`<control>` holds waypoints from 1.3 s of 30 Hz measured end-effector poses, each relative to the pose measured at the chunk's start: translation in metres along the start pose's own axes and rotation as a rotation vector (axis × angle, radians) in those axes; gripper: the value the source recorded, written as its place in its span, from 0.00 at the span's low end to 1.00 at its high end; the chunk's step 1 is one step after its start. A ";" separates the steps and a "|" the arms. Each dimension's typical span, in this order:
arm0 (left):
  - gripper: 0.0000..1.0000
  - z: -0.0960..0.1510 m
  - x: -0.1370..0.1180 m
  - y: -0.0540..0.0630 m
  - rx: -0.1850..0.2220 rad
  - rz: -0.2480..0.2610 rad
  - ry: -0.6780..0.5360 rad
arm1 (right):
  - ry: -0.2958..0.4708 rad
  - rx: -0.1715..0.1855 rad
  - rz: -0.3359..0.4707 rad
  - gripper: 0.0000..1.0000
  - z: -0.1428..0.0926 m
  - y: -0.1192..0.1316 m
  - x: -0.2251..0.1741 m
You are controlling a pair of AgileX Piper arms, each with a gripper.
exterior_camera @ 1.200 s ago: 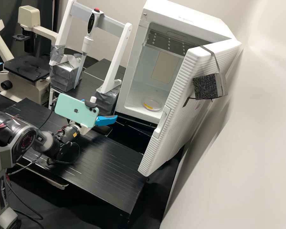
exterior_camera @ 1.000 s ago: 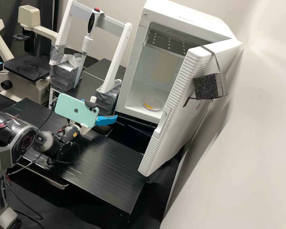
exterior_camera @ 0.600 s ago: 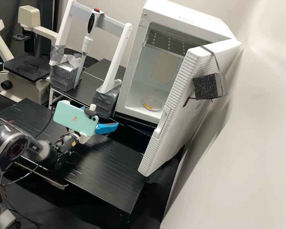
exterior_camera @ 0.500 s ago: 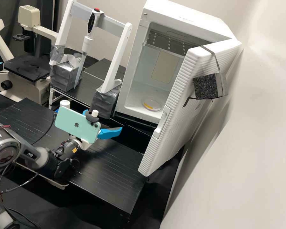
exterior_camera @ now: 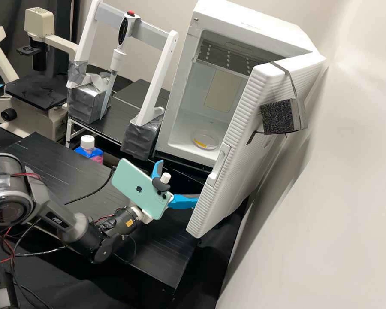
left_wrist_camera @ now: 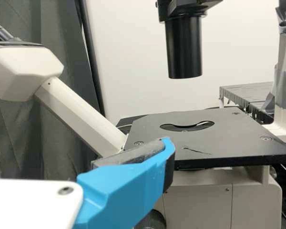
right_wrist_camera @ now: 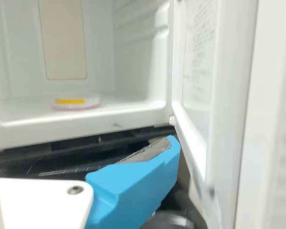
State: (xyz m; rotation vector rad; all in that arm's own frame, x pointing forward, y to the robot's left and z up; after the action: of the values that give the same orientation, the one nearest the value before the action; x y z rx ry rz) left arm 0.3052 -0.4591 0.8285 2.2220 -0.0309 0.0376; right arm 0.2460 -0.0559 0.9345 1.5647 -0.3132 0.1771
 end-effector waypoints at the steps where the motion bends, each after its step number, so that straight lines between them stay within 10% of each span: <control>1: 1.00 0.000 0.000 0.000 0.000 0.000 0.000 | 0.008 -0.001 0.002 1.00 -0.001 0.002 0.005; 39: 1.00 0.000 0.000 0.000 0.000 0.000 0.000 | -0.017 -0.066 -0.121 1.00 -0.024 -0.023 0.175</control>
State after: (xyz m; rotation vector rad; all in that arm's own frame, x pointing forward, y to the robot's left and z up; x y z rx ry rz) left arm 0.3052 -0.4591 0.8285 2.2220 -0.0309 0.0376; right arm 0.4209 -0.0468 0.9664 1.5157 -0.2347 0.0586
